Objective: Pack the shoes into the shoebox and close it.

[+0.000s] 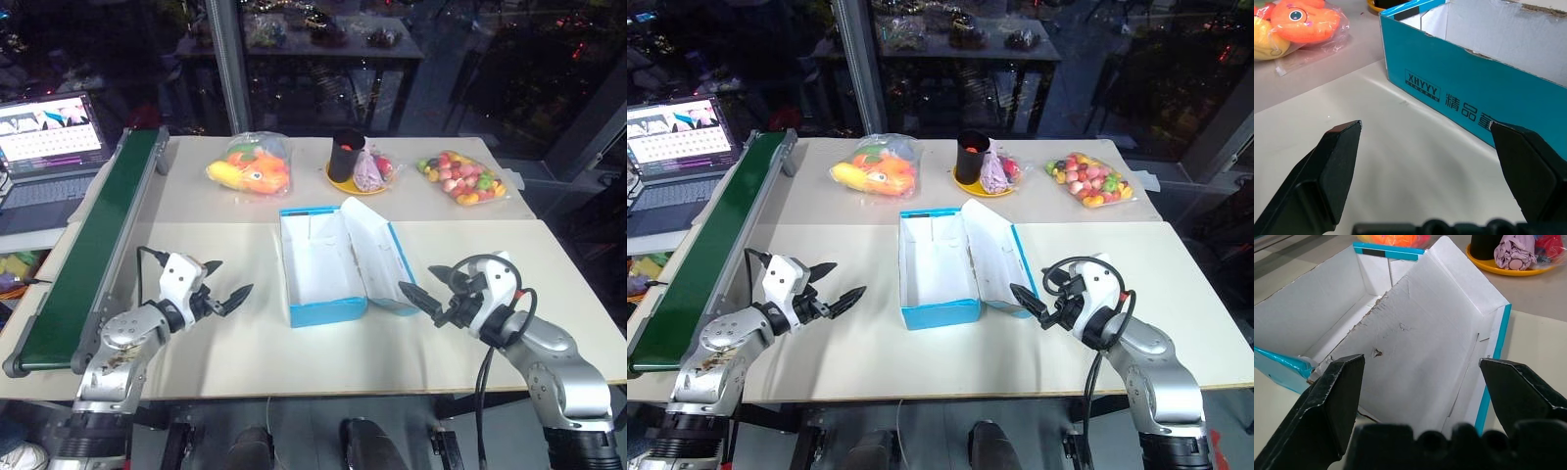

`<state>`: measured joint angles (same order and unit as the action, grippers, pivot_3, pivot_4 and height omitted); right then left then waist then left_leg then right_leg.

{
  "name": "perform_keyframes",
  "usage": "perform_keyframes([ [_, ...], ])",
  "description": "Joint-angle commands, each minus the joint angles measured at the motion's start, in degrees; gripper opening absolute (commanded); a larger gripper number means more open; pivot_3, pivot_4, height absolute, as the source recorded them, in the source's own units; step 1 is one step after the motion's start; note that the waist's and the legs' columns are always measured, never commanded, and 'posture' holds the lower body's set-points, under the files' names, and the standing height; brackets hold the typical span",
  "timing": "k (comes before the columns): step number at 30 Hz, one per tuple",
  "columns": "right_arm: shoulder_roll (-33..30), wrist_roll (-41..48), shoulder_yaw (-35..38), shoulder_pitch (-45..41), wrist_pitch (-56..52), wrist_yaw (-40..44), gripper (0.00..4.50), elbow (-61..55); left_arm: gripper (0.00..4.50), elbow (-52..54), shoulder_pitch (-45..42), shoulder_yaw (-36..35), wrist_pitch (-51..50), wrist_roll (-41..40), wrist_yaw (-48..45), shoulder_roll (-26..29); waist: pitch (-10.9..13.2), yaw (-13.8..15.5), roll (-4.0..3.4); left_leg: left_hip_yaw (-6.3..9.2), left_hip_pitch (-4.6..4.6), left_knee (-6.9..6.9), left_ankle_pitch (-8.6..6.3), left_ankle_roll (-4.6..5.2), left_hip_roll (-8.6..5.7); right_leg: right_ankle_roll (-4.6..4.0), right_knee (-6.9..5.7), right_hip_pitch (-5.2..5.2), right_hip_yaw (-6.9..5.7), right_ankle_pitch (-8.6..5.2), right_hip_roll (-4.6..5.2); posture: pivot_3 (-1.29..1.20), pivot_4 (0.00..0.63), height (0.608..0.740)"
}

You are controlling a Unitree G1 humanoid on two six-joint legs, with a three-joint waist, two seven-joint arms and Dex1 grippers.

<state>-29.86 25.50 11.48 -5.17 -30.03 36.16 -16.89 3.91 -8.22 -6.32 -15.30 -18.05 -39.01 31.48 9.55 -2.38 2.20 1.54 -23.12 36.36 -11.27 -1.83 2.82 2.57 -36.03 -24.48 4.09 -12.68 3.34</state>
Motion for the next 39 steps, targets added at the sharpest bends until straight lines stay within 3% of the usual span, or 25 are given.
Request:
perform_keyframes([
  [1,-1.27,0.4,1.6,-1.18,1.28,0.28,4.45,-0.63,4.5,0.82,-3.66,-1.01,-0.96,-1.42,0.37,-0.34,0.01,0.02,0.0,0.0,0.0,0.0,0.0,0.0,0.0,0.0,0.0,0.0,0.0,0.0,0.0,0.0,0.15,0.733],
  [5,-3.77,1.67,1.25,-9.09,-2.42,0.15,4.45,0.26,4.5,0.86,-12.24,-5.33,-5.7,-5.38,4.6,-1.31,0.31,0.26,-0.03,0.04,-0.07,0.28,0.01,0.01,-0.01,0.1,-0.05,0.04,-0.03,0.12,-0.01,0.0,0.15,0.733],
  [10,-1.88,0.61,-3.91,-22.68,-4.38,-0.52,4.45,4.39,4.5,-0.68,-20.81,-9.42,-10.85,-1.65,15.71,0.0,0.51,-0.75,0.05,0.03,0.06,0.49,0.08,0.11,-0.02,0.2,0.0,0.21,0.03,0.36,-0.03,0.0,0.15,0.733],
  [20,9.42,-1.65,-14.67,-34.63,-3.07,-0.73,4.45,11.44,4.5,5.53,-18.2,-15.84,-19.72,0.48,27.63,0.62,0.56,-0.32,0.06,0.11,-0.32,0.35,0.05,0.11,-0.03,-0.22,0.04,-0.06,-0.01,0.52,-0.01,0.0,0.15,0.733],
  [26,14.83,-1.17,-18.68,-37.71,-2.92,2.4,4.45,13.86,4.5,7.84,-13.26,-22.7,-22.69,-2.35,28.36,1.26,0.6,-0.06,0.11,0.13,-0.25,0.35,0.06,0.1,-0.01,-0.25,-0.03,-0.06,-0.06,0.53,-0.03,0.0,0.15,0.733],
  [31,17.17,-1.91,-20.35,-39.32,-2.17,4.59,4.45,17.05,4.5,3.97,-10.51,-28.3,-21.11,-3.94,25.19,4.96,0.64,-0.11,0.2,0.14,-0.19,0.37,0.08,0.07,0.0,-0.22,-0.05,-0.03,-0.09,0.52,-0.03,0.0,0.15,0.733],
  [39,18.72,-6.36,-20.81,-40.45,0.09,2.83,4.45,24.56,4.5,-2.51,-7.81,-31.03,-15.05,-4.52,17.8,9.86,0.64,-0.08,0.21,0.13,-0.18,0.36,0.08,0.07,0.02,-0.28,-0.06,-0.05,-0.1,0.53,-0.04,0.0,0.15,0.733],
])
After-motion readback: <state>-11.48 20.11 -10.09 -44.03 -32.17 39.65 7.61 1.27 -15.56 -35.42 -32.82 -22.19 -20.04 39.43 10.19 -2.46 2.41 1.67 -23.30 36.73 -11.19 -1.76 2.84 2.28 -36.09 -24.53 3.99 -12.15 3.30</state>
